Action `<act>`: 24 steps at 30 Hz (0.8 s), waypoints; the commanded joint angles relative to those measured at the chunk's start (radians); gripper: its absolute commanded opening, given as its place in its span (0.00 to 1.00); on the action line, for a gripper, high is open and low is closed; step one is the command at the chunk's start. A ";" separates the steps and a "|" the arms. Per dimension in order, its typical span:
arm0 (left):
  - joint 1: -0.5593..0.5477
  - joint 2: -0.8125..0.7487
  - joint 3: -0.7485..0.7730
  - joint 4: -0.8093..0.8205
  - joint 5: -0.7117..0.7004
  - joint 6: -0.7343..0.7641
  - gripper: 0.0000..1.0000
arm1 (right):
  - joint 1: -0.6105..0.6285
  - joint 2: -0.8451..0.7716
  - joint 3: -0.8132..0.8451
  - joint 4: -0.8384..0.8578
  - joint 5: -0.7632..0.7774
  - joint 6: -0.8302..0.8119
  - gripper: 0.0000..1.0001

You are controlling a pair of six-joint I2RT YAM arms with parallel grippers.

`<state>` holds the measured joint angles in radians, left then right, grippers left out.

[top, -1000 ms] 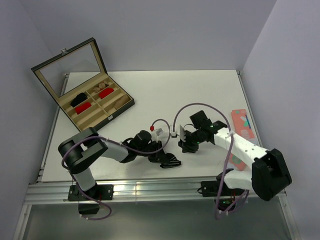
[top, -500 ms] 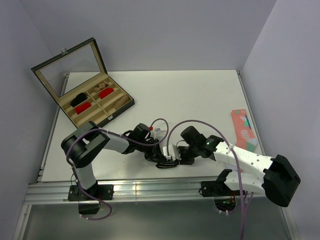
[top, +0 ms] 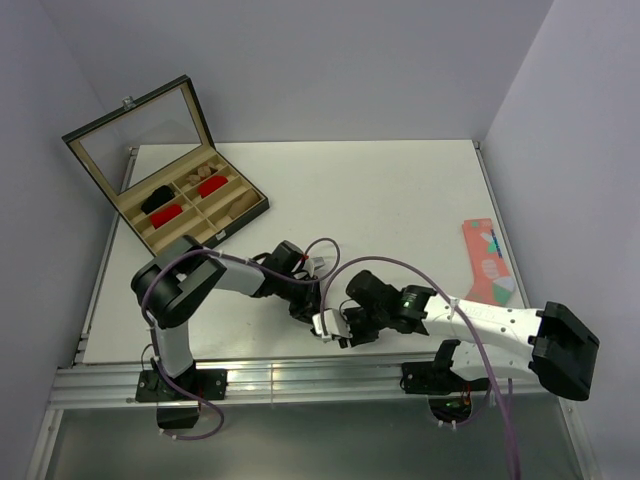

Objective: Roll the socks
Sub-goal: Roll the sock at the center of the board.

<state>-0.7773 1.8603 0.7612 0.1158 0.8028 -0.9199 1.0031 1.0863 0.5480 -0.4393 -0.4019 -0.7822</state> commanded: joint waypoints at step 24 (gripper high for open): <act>0.004 0.071 -0.068 -0.052 -0.042 0.024 0.00 | 0.106 0.205 0.018 0.183 0.201 0.066 0.38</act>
<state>-0.7670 1.8763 0.7570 0.1238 0.8425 -0.9295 1.1038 1.2625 0.5499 -0.2802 -0.2287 -0.7269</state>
